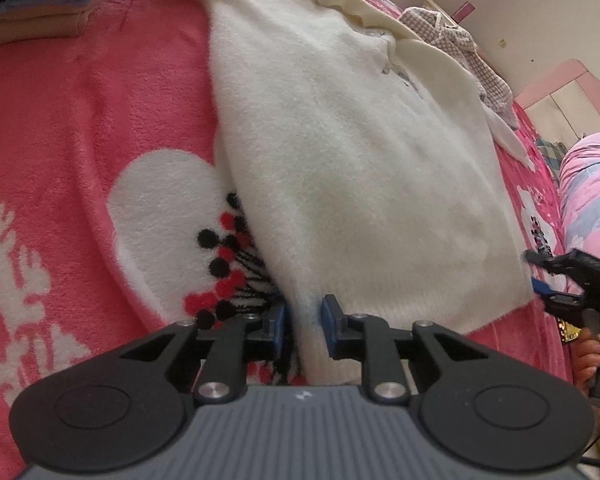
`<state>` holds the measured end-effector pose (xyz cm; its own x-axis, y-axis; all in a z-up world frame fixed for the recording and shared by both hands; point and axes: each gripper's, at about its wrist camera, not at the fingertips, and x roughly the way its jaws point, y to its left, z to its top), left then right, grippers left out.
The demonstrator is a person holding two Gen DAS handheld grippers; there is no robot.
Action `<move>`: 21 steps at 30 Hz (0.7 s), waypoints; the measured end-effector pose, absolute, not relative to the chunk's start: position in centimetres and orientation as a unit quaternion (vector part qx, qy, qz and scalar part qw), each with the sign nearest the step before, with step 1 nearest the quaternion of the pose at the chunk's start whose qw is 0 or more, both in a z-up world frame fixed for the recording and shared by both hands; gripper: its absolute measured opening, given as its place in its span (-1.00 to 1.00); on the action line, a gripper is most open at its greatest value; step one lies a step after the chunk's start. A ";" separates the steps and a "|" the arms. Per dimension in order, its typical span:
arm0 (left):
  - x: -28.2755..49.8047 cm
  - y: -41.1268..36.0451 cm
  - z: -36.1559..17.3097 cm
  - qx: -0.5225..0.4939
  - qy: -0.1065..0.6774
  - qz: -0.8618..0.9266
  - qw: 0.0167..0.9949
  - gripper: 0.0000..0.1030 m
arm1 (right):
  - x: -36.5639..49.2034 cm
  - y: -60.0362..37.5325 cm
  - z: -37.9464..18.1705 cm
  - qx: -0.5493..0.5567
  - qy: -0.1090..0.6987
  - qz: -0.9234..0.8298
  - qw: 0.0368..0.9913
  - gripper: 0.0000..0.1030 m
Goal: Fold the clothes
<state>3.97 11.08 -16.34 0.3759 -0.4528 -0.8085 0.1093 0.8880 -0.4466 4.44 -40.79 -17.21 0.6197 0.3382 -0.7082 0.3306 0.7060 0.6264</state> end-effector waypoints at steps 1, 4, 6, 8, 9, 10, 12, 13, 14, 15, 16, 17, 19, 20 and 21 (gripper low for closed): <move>3.7 11.2 -16.3 -0.160 0.530 -0.171 0.815 -0.59 | 4.9 -40.2 -17.5 0.373 0.442 0.005 0.815 -0.24; 3.4 11.1 -16.2 -0.157 0.528 -0.168 0.817 -0.59 | 4.8 -37.2 -15.9 0.284 0.440 0.022 0.852 -0.78; 3.4 11.0 -16.2 -0.155 0.529 -0.167 0.818 -0.58 | 4.7 -34.5 -14.5 0.197 0.426 0.029 0.882 -0.78; 3.5 11.0 -16.1 -0.153 0.530 -0.167 0.817 -0.57 | 4.6 -31.7 -13.0 0.109 0.409 0.036 0.905 -0.79; 3.5 11.0 -16.1 -0.151 0.531 -0.167 0.817 -0.57 | 4.5 -30.0 -12.5 0.057 0.400 0.041 0.914 -0.79; 3.5 10.9 -16.0 -0.148 0.532 -0.167 0.817 -0.57 | 4.3 -27.7 -12.4 -0.010 0.390 0.051 0.919 -0.78; 3.6 10.7 -15.9 -0.142 0.534 -0.165 0.817 -0.57 | 3.4 -23.6 -12.7 -0.136 0.366 0.072 0.918 -0.75; 3.6 10.6 -15.9 -0.139 0.535 -0.164 0.817 -0.57 | 3.0 -21.7 -13.3 -0.191 0.355 0.084 0.911 -0.71; 3.5 10.5 -15.9 -0.137 0.535 -0.162 0.818 -0.57 | 2.7 -20.3 -13.8 -0.231 0.347 0.094 0.904 -0.69; 3.5 10.4 -15.8 -0.134 0.535 -0.161 0.819 -0.57 | 2.2 -19.4 -14.4 -0.260 0.341 0.105 0.897 -0.69; 3.5 10.3 -15.8 -0.132 0.534 -0.160 0.819 -0.57 | 1.7 -18.4 -14.9 -0.290 0.335 0.115 0.889 -0.68; 3.4 10.3 -15.8 -0.131 0.534 -0.159 0.820 -0.56 | 1.2 -17.6 -15.3 -0.312 0.329 0.123 0.883 -0.61; 3.4 10.3 -15.8 -0.131 0.533 -0.158 0.821 -0.56 | 0.6 -16.7 -15.4 -0.324 0.321 0.132 0.880 -0.54; 3.3 10.4 -15.9 -0.132 0.533 -0.157 0.821 -0.56 | 0.4 -16.7 -15.2 -0.315 0.320 0.138 0.883 -0.45; 3.3 10.4 -15.9 -0.133 0.533 -0.156 0.821 -0.56 | 0.4 -16.9 -14.9 -0.299 0.321 0.141 0.887 -0.38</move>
<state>3.33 10.38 -15.91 0.3822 -0.3983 -0.8339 0.1139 0.9158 -0.3852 0.44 -16.88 -14.88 0.7542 0.0570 -0.6542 -0.4417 0.7812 -0.4411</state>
